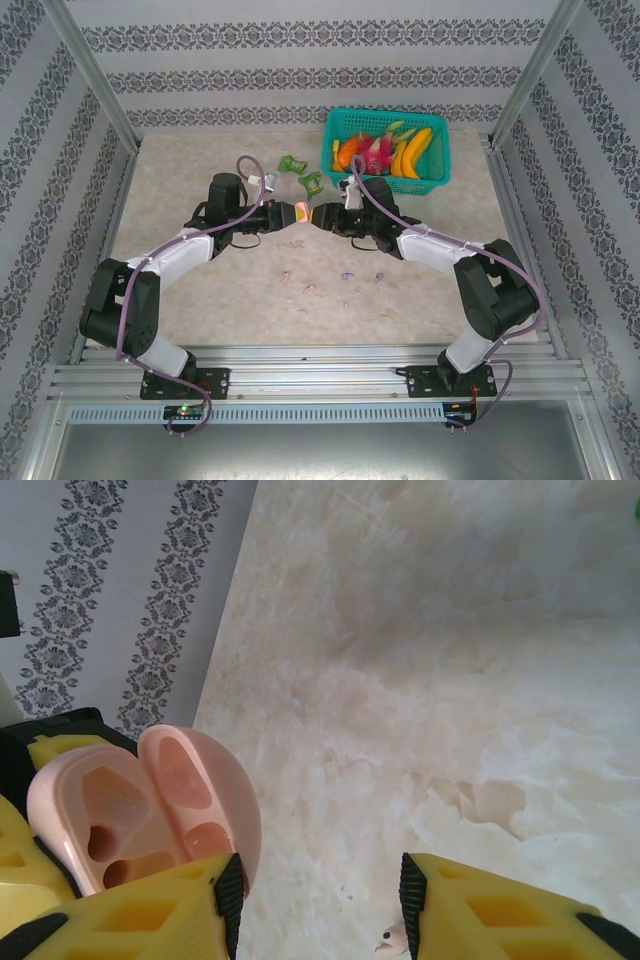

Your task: Insert the wireless bluetooth earbuds into the charging case

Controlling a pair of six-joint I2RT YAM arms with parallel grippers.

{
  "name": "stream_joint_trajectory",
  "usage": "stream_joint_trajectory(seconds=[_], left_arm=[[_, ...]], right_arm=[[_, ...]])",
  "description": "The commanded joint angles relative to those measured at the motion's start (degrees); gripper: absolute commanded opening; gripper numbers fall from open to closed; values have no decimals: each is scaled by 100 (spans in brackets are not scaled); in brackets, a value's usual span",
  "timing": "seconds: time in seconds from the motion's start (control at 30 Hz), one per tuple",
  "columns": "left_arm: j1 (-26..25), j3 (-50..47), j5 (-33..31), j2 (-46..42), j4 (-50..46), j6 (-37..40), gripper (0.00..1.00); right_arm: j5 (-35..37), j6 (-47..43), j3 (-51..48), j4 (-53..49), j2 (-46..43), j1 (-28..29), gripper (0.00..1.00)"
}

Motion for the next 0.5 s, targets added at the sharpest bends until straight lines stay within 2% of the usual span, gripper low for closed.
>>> stream_joint_trajectory(seconds=[0.0,0.23,0.47], left_arm=[[34,169,156,-135,189,25,5],[35,133,194,-138,263,-10,5],[25,100,374,-87,563,-230,5]], right_arm=[[25,1,44,102,57,-20,47],[-291,32,167,250,48,-12,47],[-458,163,162,409,82,-95,42]])
